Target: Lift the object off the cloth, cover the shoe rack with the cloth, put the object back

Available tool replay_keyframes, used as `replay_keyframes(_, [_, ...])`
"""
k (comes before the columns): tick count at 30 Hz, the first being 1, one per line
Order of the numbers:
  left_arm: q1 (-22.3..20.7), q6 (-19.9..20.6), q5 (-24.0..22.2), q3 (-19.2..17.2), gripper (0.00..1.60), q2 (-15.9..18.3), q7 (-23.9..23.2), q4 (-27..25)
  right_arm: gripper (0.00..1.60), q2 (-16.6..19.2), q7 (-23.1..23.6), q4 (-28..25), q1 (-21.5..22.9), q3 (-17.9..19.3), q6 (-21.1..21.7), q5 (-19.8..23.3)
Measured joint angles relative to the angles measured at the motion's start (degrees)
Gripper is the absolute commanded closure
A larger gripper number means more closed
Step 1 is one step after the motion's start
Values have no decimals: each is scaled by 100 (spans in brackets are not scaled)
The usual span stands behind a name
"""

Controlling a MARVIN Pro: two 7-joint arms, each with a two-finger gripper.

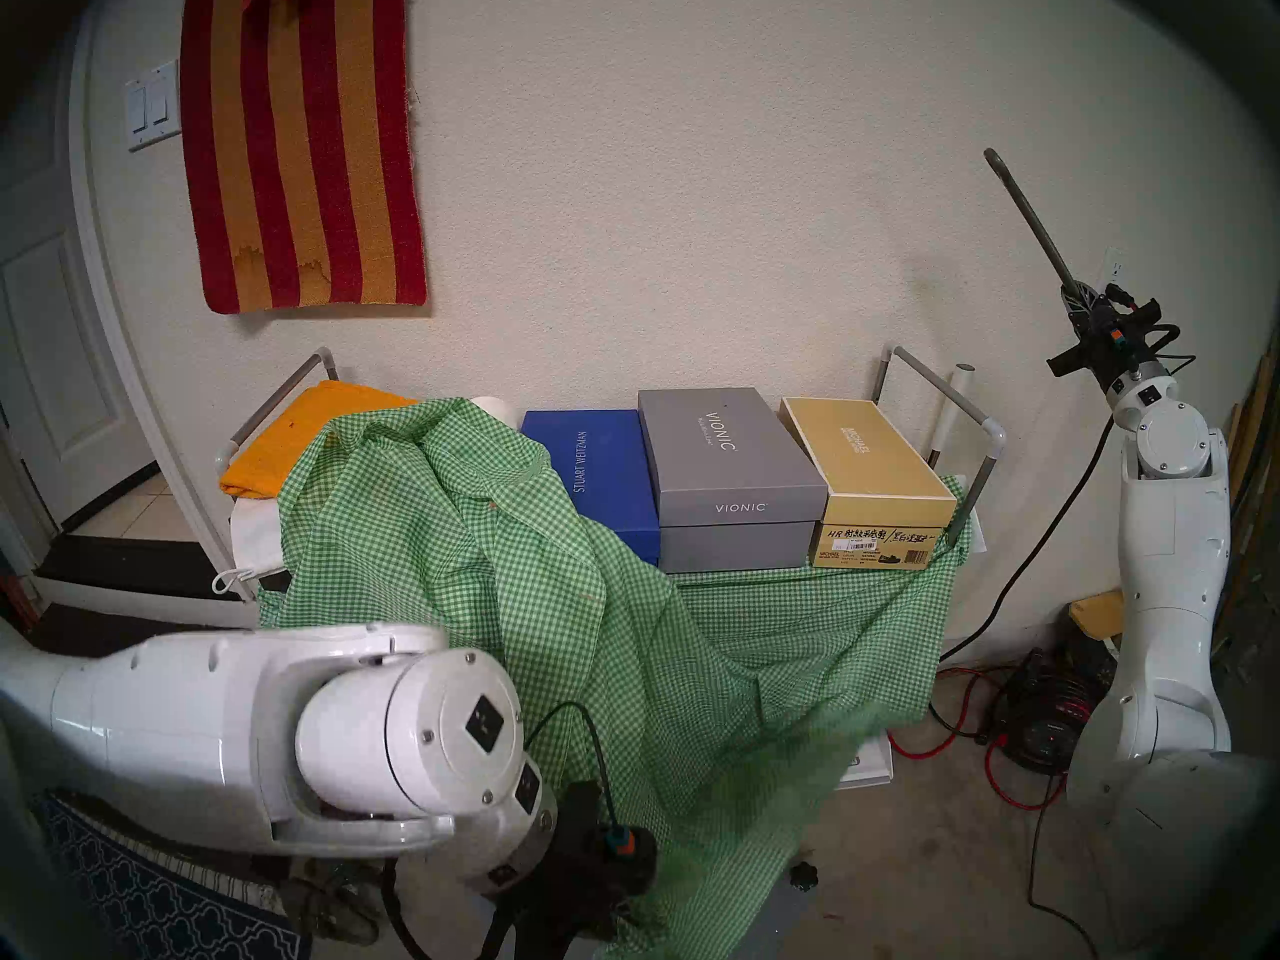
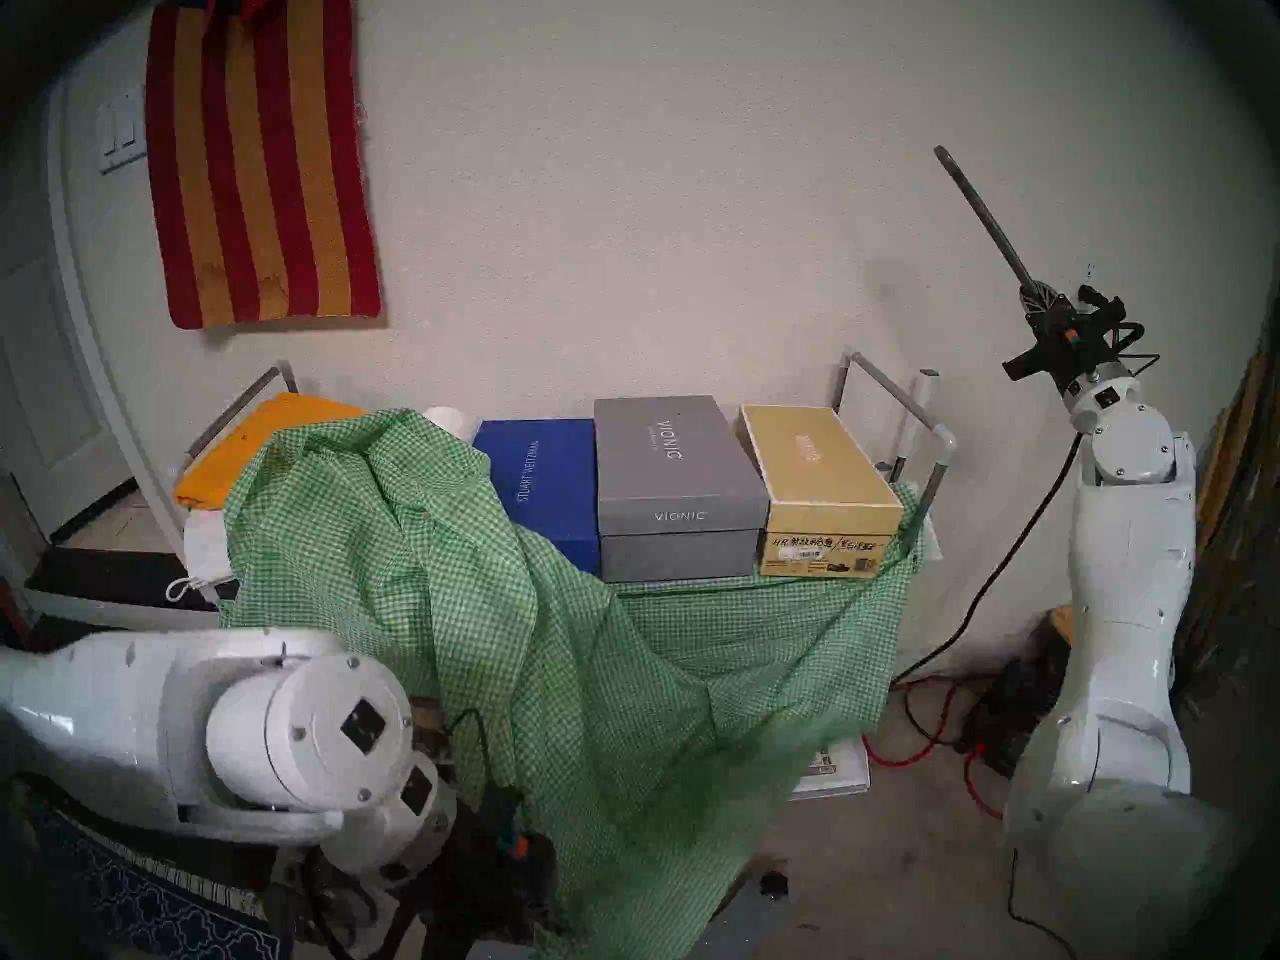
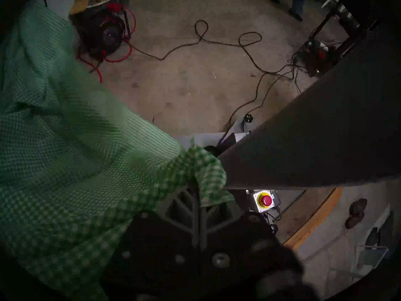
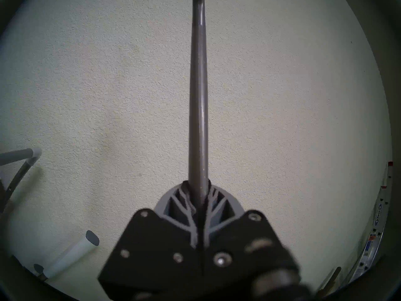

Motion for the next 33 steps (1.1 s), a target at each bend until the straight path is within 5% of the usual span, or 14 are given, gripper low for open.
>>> replay_keyframes(18, [777,-313,453,878,160,-749,989,1781,160,-1,0,-2,0,0,0,0])
replay_keyframes(33, [1306,-621,112,1002,160,-1408,1312,3519,160,-1,0,-2,0,0,0,0])
